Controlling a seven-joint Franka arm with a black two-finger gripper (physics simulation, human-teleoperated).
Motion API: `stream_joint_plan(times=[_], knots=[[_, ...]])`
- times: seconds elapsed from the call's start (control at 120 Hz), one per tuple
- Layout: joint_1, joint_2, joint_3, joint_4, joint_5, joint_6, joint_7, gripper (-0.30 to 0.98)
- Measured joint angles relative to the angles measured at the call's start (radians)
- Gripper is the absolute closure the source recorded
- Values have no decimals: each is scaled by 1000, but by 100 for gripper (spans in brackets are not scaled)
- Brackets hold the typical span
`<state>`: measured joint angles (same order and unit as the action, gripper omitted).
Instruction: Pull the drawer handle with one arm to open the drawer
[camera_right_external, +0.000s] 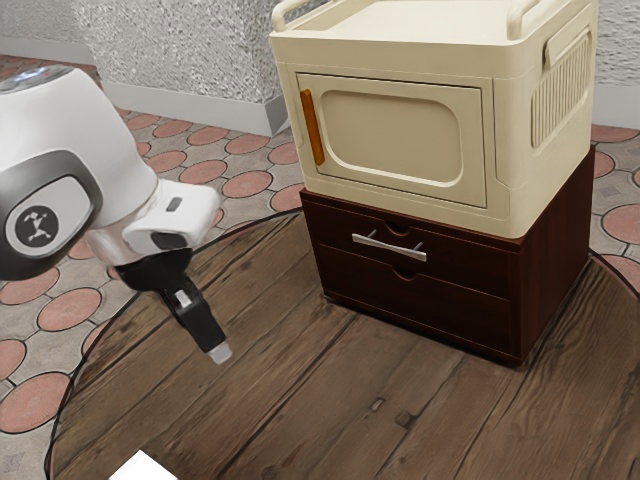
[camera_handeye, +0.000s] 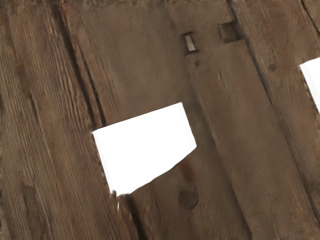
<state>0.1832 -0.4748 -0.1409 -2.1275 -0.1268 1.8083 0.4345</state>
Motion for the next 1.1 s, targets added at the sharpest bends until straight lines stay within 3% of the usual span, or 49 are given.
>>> stream_joint_plan(times=[0.333, 0.433, 0.517, 0.7, 1.1], knots=[[-49, 7, -31, 2, 17, 99, 557, 0], [-58, 17, -31, 2, -17, 126, 669, 0], [-71, 44, -31, 2, -53, 162, 723, 0], [-86, 163, -57, 91, -14, 218, 798, 0], [-84, 353, -110, 218, -9, 327, 922, 0]])
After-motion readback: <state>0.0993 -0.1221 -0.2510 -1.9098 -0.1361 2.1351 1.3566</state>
